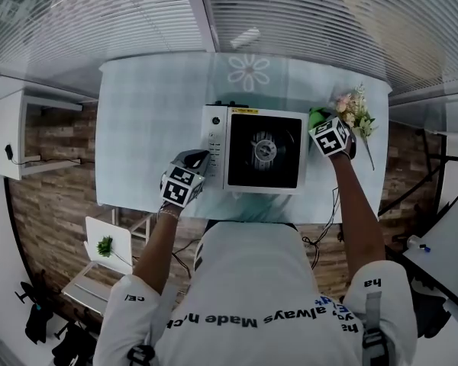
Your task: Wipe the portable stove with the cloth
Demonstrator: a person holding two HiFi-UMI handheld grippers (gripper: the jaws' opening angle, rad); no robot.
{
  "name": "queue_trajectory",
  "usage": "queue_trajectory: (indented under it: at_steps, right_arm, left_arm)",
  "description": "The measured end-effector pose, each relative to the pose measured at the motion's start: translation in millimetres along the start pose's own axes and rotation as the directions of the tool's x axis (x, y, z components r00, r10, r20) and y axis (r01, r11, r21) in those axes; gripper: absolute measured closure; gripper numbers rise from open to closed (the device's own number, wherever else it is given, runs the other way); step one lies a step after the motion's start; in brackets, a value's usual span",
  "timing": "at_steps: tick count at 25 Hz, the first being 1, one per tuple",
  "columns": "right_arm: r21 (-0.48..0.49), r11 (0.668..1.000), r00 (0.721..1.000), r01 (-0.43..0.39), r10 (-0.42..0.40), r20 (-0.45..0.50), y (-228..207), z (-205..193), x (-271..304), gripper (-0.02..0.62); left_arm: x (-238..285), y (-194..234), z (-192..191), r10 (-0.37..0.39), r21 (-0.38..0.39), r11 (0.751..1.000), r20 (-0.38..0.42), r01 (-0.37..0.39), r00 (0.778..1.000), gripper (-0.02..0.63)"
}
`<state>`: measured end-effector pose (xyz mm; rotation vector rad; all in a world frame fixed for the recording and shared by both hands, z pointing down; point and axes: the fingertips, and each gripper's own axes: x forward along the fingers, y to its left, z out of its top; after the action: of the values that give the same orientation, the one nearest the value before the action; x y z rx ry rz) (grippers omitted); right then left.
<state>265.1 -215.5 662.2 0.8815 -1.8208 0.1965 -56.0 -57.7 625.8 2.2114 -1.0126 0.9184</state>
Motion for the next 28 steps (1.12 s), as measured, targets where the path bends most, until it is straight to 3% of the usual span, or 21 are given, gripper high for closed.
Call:
queue_trajectory:
  at_steps: [7,15,22,28]
  right_arm:
    - [-0.007,1.000,0.999,-0.028,0.028,0.023,-11.6,18.5,9.9,0.569]
    - [-0.067,0.982,0.984,-0.174,0.172,-0.040,-4.8,36.2,18.2,0.569]
    - [-0.086,0.926,0.928,-0.367,0.359,-0.099,23.9,59.1,30.5,0.569]
    - [-0.123,0.883,0.887,-0.454,0.435,-0.155,52.7,86.2,36.1,0.569]
  left_arm:
    - [0.8,1.2,1.3,-0.015,-0.003,1.000,0.003,0.016,1.000,0.594]
    - [-0.5,0.1,1.5,-0.014,-0.018,1.000,0.033,0.015,0.999,0.594]
    - [-0.6,1.0,0.8,-0.033,-0.022,0.999,0.037,0.034,0.999,0.595]
    - [-1.7,-0.1,1.5,-0.037,-0.029,0.999,0.051,0.039,0.998,0.594]
